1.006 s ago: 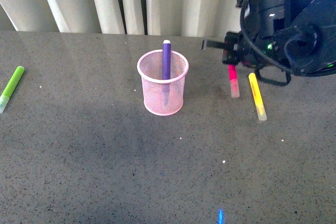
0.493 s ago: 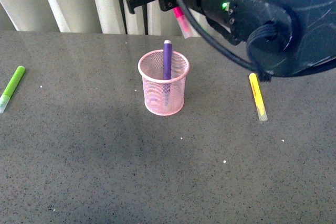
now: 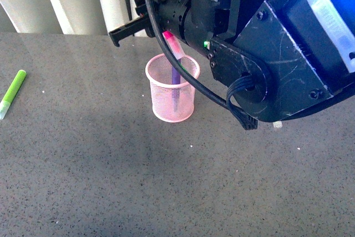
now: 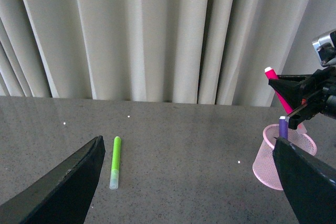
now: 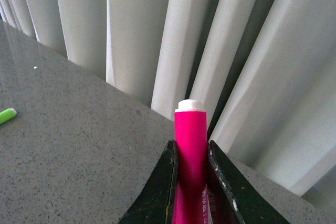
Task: Insert purple and pink pens into pink cup
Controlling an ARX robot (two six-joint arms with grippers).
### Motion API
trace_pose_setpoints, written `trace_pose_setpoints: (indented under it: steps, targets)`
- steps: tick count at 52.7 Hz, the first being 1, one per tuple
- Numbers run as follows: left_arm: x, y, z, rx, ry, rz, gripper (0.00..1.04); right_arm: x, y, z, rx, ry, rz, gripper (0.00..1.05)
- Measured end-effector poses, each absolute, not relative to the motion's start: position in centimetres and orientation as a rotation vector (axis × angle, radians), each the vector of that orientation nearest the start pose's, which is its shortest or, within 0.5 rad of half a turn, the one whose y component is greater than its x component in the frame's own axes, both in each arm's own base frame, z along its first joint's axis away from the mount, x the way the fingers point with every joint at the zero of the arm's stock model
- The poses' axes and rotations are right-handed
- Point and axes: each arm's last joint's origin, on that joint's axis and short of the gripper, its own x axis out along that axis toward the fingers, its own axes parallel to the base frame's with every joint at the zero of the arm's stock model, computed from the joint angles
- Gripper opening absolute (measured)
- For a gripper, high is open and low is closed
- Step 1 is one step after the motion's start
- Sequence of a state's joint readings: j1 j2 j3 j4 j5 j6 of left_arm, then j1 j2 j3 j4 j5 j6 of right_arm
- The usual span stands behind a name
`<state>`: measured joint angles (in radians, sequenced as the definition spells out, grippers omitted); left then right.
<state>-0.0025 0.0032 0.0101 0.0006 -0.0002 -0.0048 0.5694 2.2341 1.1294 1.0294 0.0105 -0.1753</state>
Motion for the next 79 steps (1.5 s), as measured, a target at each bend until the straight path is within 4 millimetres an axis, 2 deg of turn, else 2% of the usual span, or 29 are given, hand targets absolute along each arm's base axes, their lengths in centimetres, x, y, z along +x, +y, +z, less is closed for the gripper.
trace_pose_setpoints:
  steps: [10,36,46,50,53,56,60,63,66,67,73,79]
  targets:
    - [9.7,0.0,16.7,-0.005,-0.007,-0.002,0.98,37.3,23.8,10.0,-0.192,0.047,0.558,0.11]
    - [9.7,0.0,16.7,-0.005,-0.007,-0.002,0.98,37.1,24.1,8.3,-0.183,0.100,0.553,0.12]
    - [9.7,0.0,16.7,-0.005,-0.007,-0.002,0.98,37.0,24.2,8.1,-0.167,0.118,0.541,0.44]
    - [9.7,0.0,16.7,-0.005,-0.007,-0.002,0.98,37.0,24.2,8.2,-0.156,0.115,0.509,0.62]
    - [9.7,0.0,16.7,-0.005,-0.007,-0.002,0.98,37.0,24.1,8.7,-0.141,0.107,0.484,0.74]
    - [9.7,0.0,16.7,-0.005,-0.007,-0.002,0.98,36.8,23.7,10.2,-0.122,0.098,0.451,0.88]
    - [9.7,0.0,16.7,-0.005,-0.007,-0.002,0.98,36.4,22.8,12.2,-0.096,0.104,0.413,0.99]
    - [9.7,0.0,16.7,-0.005,-0.007,-0.002,0.98,35.9,21.6,14.4,-0.068,0.118,0.374,0.98]
    - [9.7,0.0,16.7,-0.005,-0.007,-0.002,0.98,35.2,19.6,16.6,-0.038,0.147,0.299,0.98]
    - [9.7,0.0,16.7,-0.005,-0.007,-0.002,0.98,34.8,18.4,17.7,-0.013,0.169,0.253,0.98]
    - [9.7,0.0,16.7,-0.005,-0.007,0.000,0.98,32.9,14.6,20.2,0.031,0.224,0.133,0.98]
    - [9.7,0.0,16.7,-0.005,-0.008,-0.003,0.98,32.6,13.5,21.5,0.070,0.196,0.099,0.98]
